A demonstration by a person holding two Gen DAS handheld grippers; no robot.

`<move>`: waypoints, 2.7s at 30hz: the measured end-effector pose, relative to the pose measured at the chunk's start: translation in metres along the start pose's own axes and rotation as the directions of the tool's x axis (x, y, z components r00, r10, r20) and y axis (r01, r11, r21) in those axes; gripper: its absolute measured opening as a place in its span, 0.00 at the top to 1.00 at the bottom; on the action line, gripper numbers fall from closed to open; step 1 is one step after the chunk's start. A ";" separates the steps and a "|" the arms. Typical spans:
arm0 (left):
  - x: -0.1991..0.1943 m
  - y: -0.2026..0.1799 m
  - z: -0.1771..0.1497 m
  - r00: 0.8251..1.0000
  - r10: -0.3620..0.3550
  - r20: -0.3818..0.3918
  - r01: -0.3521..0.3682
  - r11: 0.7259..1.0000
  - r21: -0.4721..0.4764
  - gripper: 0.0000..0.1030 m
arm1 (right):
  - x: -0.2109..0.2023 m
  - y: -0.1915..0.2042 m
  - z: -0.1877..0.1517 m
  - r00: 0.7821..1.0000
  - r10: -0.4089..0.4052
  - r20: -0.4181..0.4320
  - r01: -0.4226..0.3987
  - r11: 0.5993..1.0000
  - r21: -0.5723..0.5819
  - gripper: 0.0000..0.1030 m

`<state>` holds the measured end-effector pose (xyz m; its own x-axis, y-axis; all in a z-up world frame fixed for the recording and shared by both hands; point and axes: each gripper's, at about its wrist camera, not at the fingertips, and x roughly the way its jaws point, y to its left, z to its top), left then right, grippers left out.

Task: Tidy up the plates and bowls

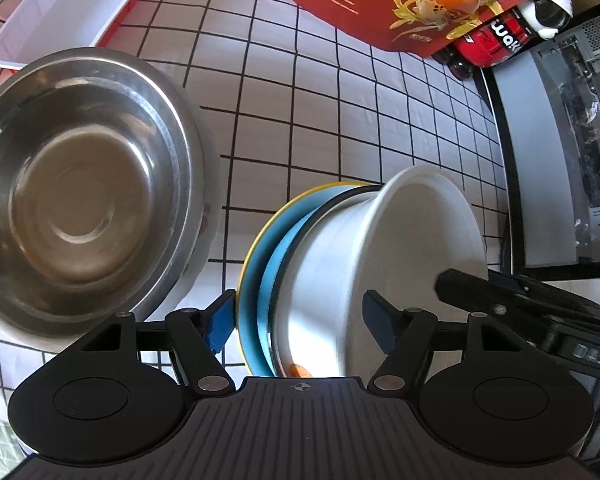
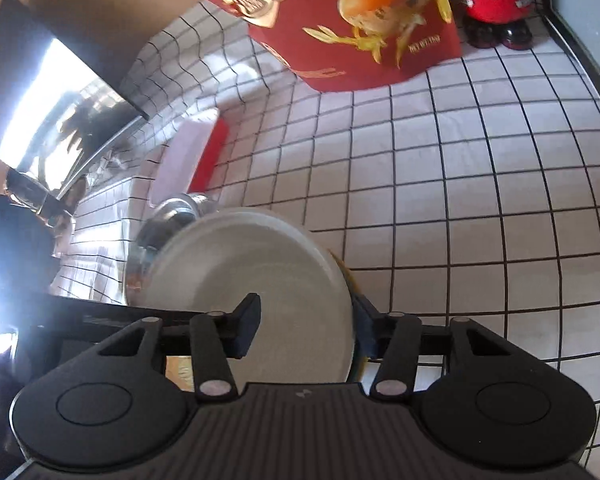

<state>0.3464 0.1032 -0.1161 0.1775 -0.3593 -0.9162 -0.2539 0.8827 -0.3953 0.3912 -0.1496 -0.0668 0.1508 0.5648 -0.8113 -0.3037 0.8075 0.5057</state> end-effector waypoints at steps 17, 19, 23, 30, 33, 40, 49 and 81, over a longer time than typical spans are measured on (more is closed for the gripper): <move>-0.001 -0.001 -0.004 1.000 -0.005 0.001 0.005 0.999 0.037 0.29 | 0.041 -0.018 -0.006 0.991 -0.010 -0.136 0.019 0.998 0.062 0.45; -0.001 -0.002 -0.004 1.000 -0.007 -0.009 0.007 0.999 0.050 0.28 | 0.053 -0.017 -0.008 0.986 -0.022 -0.168 0.031 0.998 0.054 0.45; 0.001 -0.001 -0.002 1.000 -0.022 -0.016 0.023 0.998 0.054 0.24 | 0.068 -0.019 -0.012 0.980 -0.014 -0.200 0.029 0.997 0.074 0.40; 0.002 -0.006 -0.005 1.000 0.006 -0.022 -0.004 0.997 0.082 0.24 | 0.069 -0.021 -0.012 0.981 0.021 -0.193 -0.004 0.996 0.086 0.40; 0.003 -0.007 -0.005 1.000 0.015 -0.027 -0.012 0.994 0.107 0.25 | 0.069 -0.021 -0.010 0.980 0.019 -0.200 -0.005 0.997 0.071 0.40; 0.004 -0.007 -0.003 0.999 0.019 -0.032 -0.015 0.993 0.118 0.27 | 0.072 -0.018 -0.005 0.979 0.031 -0.203 -0.020 0.998 0.057 0.38; 0.005 -0.006 0.001 0.999 0.015 -0.046 -0.009 0.993 0.116 0.27 | 0.073 -0.019 -0.003 0.976 0.040 -0.216 -0.026 0.998 0.064 0.38; 0.020 0.003 0.009 0.995 -0.066 -0.081 0.069 0.997 0.032 0.25 | 0.075 -0.030 -0.011 0.960 0.078 -0.270 -0.049 0.992 0.113 0.39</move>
<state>0.3574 0.1016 -0.1352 0.1161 -0.4400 -0.8904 -0.2108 0.8652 -0.4550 0.4018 -0.1338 -0.1458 -0.1329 0.5590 -0.8184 -0.2025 0.7930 0.5745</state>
